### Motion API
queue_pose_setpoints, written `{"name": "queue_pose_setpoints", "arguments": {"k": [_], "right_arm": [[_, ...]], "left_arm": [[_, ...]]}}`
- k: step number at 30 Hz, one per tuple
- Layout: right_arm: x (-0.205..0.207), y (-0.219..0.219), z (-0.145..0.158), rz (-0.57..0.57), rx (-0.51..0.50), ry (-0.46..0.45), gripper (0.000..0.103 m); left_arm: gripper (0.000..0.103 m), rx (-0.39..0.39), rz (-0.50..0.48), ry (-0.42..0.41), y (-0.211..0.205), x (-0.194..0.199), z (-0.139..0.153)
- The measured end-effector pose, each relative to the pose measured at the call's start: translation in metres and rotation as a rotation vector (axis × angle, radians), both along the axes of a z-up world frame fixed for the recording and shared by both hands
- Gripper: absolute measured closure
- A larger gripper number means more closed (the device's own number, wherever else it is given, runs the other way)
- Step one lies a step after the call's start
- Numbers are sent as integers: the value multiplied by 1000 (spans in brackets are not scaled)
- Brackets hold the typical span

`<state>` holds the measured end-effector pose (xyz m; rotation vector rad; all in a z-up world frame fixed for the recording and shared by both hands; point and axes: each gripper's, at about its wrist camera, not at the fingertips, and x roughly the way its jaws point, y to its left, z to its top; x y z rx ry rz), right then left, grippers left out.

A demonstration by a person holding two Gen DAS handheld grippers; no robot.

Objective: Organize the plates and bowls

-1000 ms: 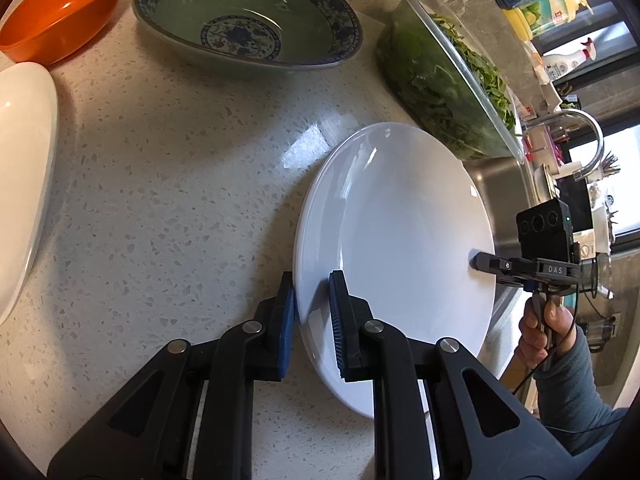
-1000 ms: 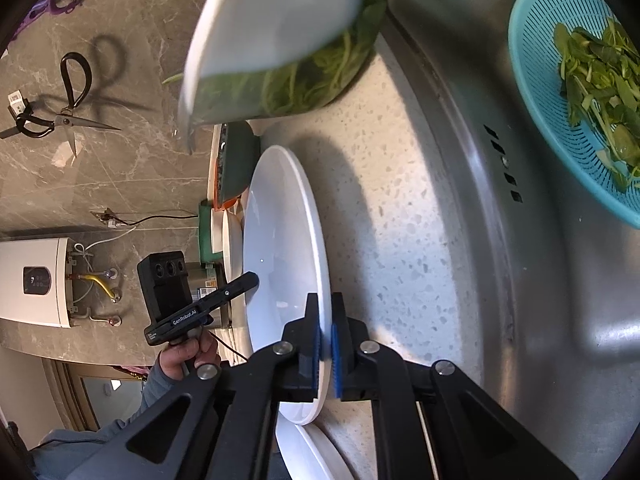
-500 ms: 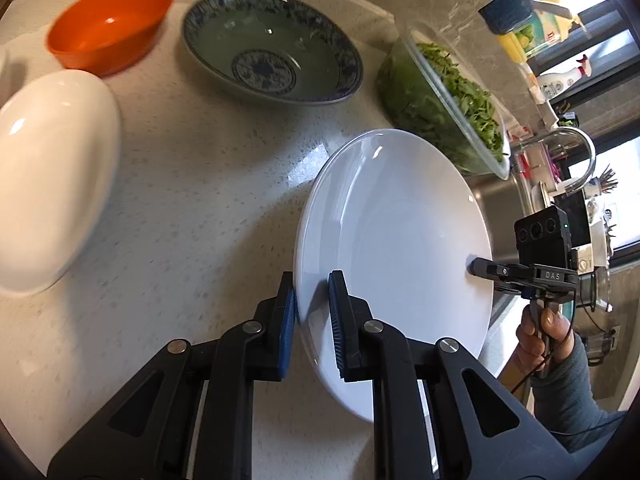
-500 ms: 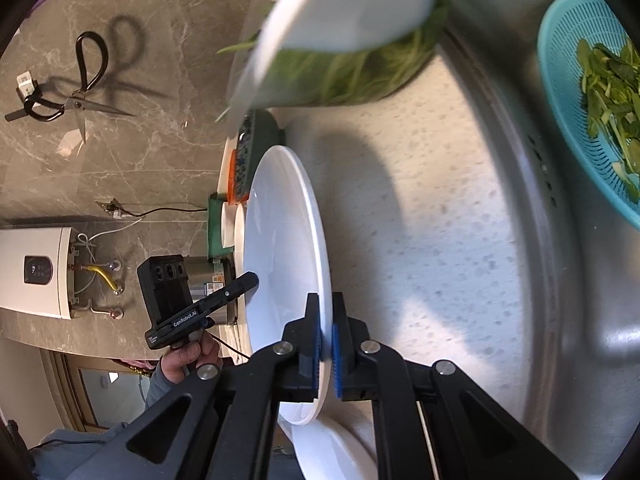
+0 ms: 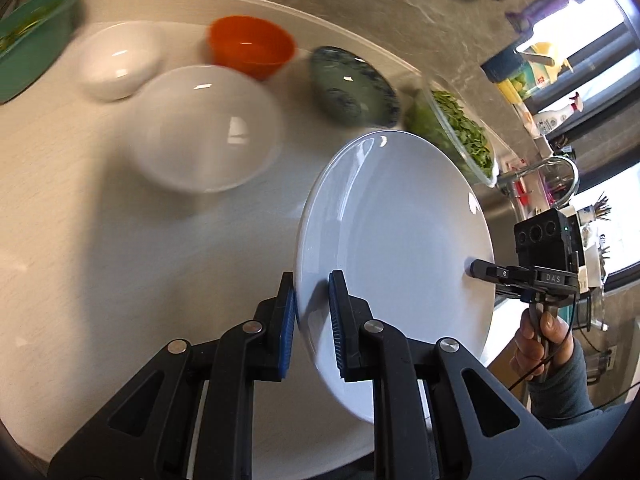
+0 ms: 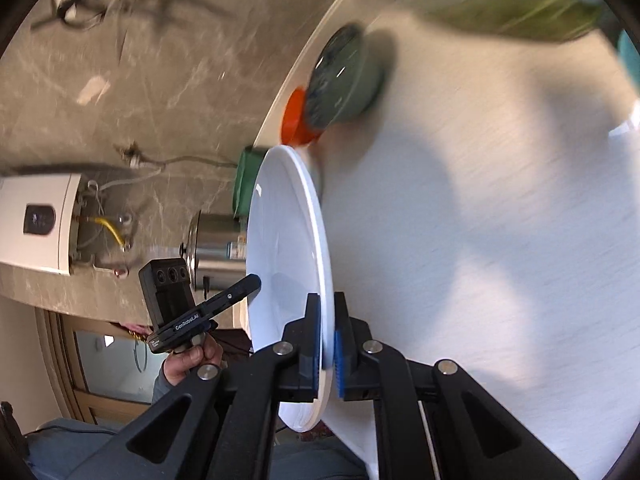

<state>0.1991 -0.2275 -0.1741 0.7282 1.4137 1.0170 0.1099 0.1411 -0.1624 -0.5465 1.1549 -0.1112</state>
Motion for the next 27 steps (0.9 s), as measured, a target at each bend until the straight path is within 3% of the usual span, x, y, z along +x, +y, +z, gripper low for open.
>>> {"name": "queue_pose_setpoints", "arguments": {"k": [8, 14, 20, 27], "right_arm": [[-61, 88, -26, -19, -46, 47, 90], [-91, 126, -47, -59, -97, 74, 90], [-99, 135, -54, -88, -159, 60, 90], [-100, 137, -60, -106, -221, 36, 87]], "left_arm": [[88, -5, -8, 53, 90, -61, -44], [87, 10, -49, 78, 127, -66, -77], [86, 12, -89, 91, 137, -58, -102], [85, 38, -127, 58, 125, -51, -100]]}}
